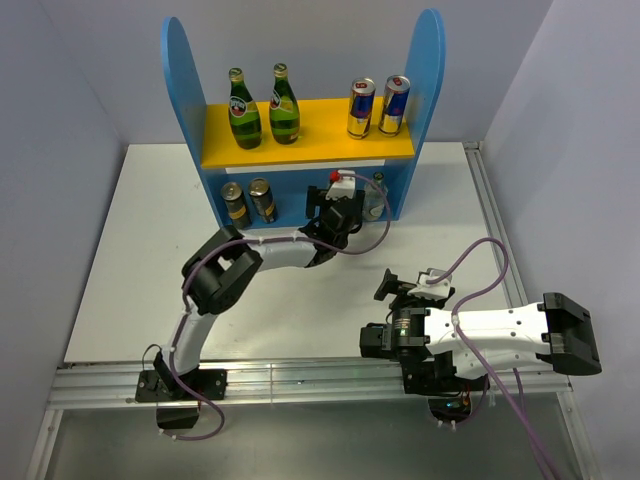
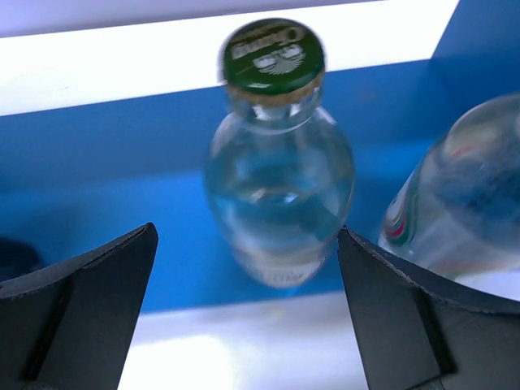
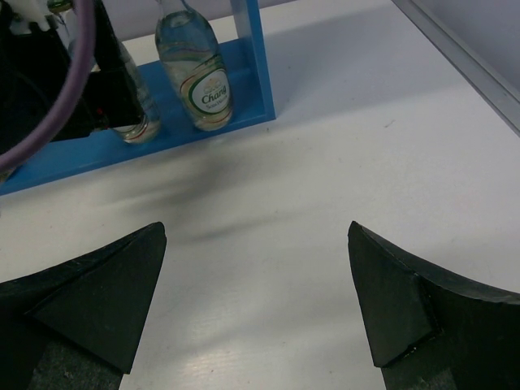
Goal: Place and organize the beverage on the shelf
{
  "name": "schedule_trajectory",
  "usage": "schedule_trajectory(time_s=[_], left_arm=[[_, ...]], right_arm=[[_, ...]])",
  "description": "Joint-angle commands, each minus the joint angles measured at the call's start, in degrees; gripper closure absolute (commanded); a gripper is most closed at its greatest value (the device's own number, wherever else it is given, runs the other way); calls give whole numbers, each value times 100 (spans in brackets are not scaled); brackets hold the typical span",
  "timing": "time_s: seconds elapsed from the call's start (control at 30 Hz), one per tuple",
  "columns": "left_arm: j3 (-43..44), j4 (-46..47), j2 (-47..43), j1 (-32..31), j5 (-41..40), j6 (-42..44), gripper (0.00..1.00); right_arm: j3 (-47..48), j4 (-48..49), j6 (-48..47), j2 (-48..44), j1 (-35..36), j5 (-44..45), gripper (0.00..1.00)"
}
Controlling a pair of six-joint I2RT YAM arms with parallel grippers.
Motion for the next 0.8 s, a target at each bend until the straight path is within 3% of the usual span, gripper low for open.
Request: schedule_trajectory(time_s=[0.0, 0.33, 0.53, 0.63, 0.7, 0.77], left_arm=[[-325, 130, -843, -72, -226, -164, 1], [-1117, -985, -2101, -441, -183, -953, 1], [-1635, -2286, -3093, -1056, -313, -1753, 1], [-1505, -4040, -3770, -1469, -533, -2324, 1], [-1251, -5644, -4297, -1714, -806, -3263, 1], [-1135, -6458, -4927, -1882, -946, -4002, 1]], right_arm=[[217, -528, 1181, 8, 41, 564, 0], [288, -528, 1137, 130, 32, 538, 0], [551, -528, 918, 359, 41, 380, 0], [1349, -528, 7, 456, 164, 64, 0], [2224, -528, -1092, 474, 313, -94, 0], [2860, -528, -2108, 456, 454, -410, 0]])
